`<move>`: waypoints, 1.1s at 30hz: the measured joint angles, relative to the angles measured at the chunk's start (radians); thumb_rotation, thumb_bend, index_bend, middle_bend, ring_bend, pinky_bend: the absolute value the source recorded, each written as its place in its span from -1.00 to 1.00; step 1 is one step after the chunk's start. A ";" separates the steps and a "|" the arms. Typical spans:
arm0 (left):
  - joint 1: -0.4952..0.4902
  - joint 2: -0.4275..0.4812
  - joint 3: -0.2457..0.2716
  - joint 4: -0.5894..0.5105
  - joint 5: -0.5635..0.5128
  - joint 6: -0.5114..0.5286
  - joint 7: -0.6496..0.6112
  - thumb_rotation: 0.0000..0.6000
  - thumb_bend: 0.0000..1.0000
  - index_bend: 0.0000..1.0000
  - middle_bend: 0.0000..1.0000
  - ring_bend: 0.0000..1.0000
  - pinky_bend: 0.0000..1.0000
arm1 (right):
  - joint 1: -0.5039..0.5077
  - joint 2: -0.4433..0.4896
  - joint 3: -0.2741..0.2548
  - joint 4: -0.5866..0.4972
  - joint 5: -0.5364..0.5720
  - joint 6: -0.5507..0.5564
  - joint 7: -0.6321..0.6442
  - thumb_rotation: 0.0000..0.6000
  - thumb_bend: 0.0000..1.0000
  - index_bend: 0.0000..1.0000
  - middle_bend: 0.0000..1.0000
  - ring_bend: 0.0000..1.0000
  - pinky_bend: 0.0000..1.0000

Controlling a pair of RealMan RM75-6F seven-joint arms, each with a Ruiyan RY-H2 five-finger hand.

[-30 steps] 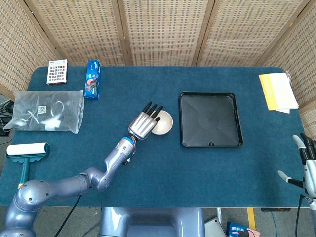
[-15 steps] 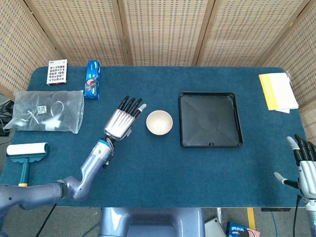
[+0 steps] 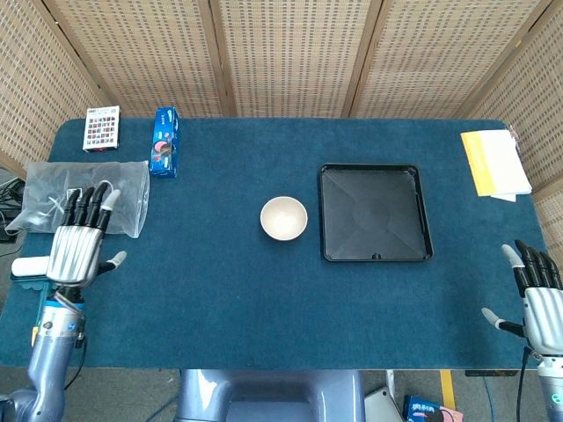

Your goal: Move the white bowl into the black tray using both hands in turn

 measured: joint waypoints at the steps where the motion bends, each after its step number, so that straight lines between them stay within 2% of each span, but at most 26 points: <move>1: 0.024 0.011 0.010 0.000 0.006 0.016 -0.017 1.00 -1.00 -1.00 -1.00 -1.00 -1.00 | 0.000 -0.001 -0.001 -0.003 -0.004 0.001 -0.008 1.00 -0.70 -0.83 -1.00 -1.00 -1.00; 5: 0.120 0.044 0.046 0.034 0.034 0.073 -0.105 1.00 -1.00 -1.00 -1.00 -1.00 -1.00 | 0.002 -0.006 -0.004 -0.012 -0.012 0.005 -0.039 1.00 -0.70 -0.83 -1.00 -1.00 -1.00; 10: 0.172 0.063 0.059 0.076 0.056 0.080 -0.178 1.00 -1.00 -1.00 -1.00 -1.00 -1.00 | 0.009 -0.012 0.001 -0.029 -0.015 0.007 -0.071 1.00 -0.70 -0.83 -1.00 -1.00 -1.00; 14: 0.183 0.073 0.049 0.078 0.071 0.061 -0.188 1.00 -1.00 -1.00 -1.00 -1.00 -1.00 | 0.035 -0.016 0.009 -0.061 -0.029 -0.012 -0.116 1.00 -0.70 -0.63 -1.00 -1.00 -0.99; 18: 0.193 0.080 0.039 0.065 0.092 0.052 -0.195 1.00 -1.00 -1.00 -1.00 -1.00 -1.00 | 0.083 -0.026 0.027 -0.120 -0.051 -0.045 -0.213 1.00 -0.70 -0.40 -1.00 -1.00 -0.84; 26: 0.203 0.088 0.028 0.062 0.110 0.033 -0.214 1.00 -1.00 -1.00 -1.00 -1.00 -1.00 | 0.218 -0.091 0.083 -0.260 -0.049 -0.178 -0.436 1.00 -0.68 -0.32 -0.98 -1.00 -0.78; 33: 0.209 0.097 0.007 0.069 0.102 -0.002 -0.260 1.00 -1.00 -1.00 -1.00 -1.00 -1.00 | 0.375 -0.232 0.154 -0.313 0.078 -0.342 -0.624 1.00 -0.66 -0.29 -0.94 -1.00 -0.77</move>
